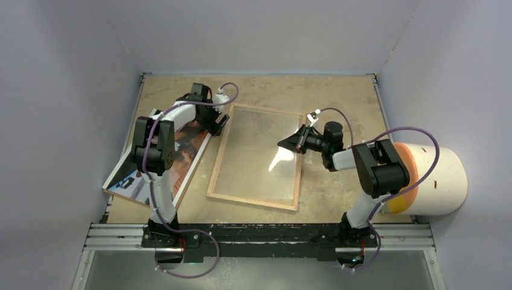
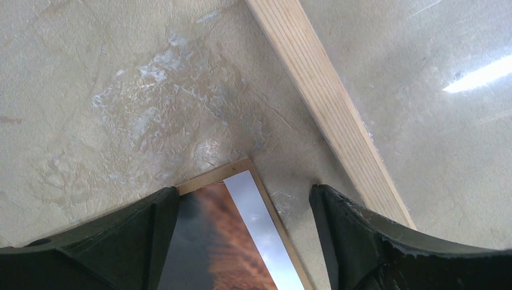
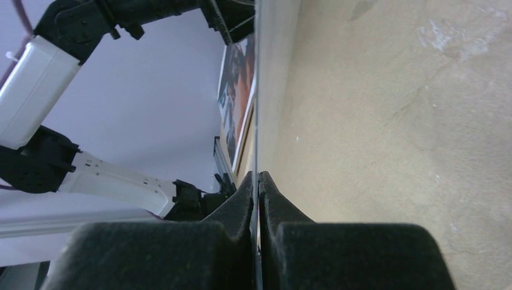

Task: Put the photo into the frame
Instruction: Place the photo frame item in the photo frame.

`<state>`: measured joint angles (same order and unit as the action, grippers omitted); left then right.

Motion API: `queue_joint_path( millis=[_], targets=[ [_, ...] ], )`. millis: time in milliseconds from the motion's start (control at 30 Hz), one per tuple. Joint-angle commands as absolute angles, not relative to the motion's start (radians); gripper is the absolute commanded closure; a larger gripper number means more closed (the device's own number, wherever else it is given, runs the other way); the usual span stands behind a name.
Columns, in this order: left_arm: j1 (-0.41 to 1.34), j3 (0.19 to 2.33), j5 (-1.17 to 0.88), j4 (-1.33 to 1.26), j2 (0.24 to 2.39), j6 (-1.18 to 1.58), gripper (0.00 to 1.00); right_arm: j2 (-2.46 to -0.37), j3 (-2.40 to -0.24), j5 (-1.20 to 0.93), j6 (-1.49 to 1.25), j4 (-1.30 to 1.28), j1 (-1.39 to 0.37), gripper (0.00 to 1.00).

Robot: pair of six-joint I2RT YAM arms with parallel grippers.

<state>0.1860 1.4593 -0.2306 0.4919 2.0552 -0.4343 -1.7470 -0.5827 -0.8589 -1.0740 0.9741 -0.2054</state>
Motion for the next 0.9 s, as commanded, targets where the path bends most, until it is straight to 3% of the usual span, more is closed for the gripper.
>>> queue_joint_path(
  millis=[0,333,867],
  targets=[
    [0.196,1.408,-0.282,0.550,2.130,-0.430,0.16,-1.725,-0.583,-0.893,-1.153,1.144,-0.215,1.00],
    [0.197,1.395,-0.302,0.549,2.129,-0.435,0.17,-1.764,-0.573,-0.890,-1.258,1.289,-0.237,1.00],
    [0.199,1.380,-0.335,0.549,2.130,-0.427,0.18,-1.723,-0.621,-0.836,-1.240,1.214,-0.284,1.00]
  ],
)
